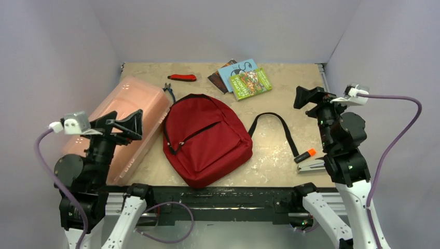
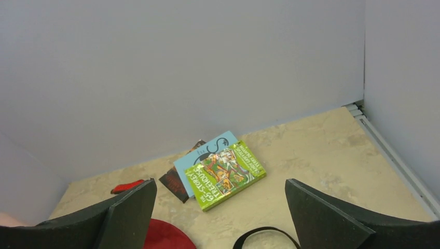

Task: Pack the student bag
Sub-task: Adjust the student bag at the center of the board.

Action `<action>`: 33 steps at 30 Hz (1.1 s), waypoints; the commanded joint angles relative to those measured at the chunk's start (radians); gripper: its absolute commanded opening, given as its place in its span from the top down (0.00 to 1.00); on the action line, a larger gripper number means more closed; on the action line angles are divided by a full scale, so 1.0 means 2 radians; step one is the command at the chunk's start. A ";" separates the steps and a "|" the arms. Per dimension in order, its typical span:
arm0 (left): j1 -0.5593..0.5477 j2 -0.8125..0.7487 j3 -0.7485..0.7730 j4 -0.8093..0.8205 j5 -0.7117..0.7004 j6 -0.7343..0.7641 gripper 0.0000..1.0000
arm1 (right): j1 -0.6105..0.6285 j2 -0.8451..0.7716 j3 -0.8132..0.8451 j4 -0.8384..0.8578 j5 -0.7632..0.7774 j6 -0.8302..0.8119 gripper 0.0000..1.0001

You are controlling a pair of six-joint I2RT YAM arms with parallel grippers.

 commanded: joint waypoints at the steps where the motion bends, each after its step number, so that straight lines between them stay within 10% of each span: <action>1: 0.004 0.042 0.022 -0.082 0.033 0.012 0.00 | 0.002 0.010 -0.003 -0.016 0.024 -0.004 0.01; 19: 0.004 0.090 -0.052 -0.174 0.218 0.005 0.00 | 0.016 0.130 -0.077 -0.031 -0.250 0.123 0.01; 33: 0.004 0.123 -0.155 -0.120 0.275 -0.032 0.00 | 0.343 0.294 -0.072 0.085 -0.177 0.137 0.09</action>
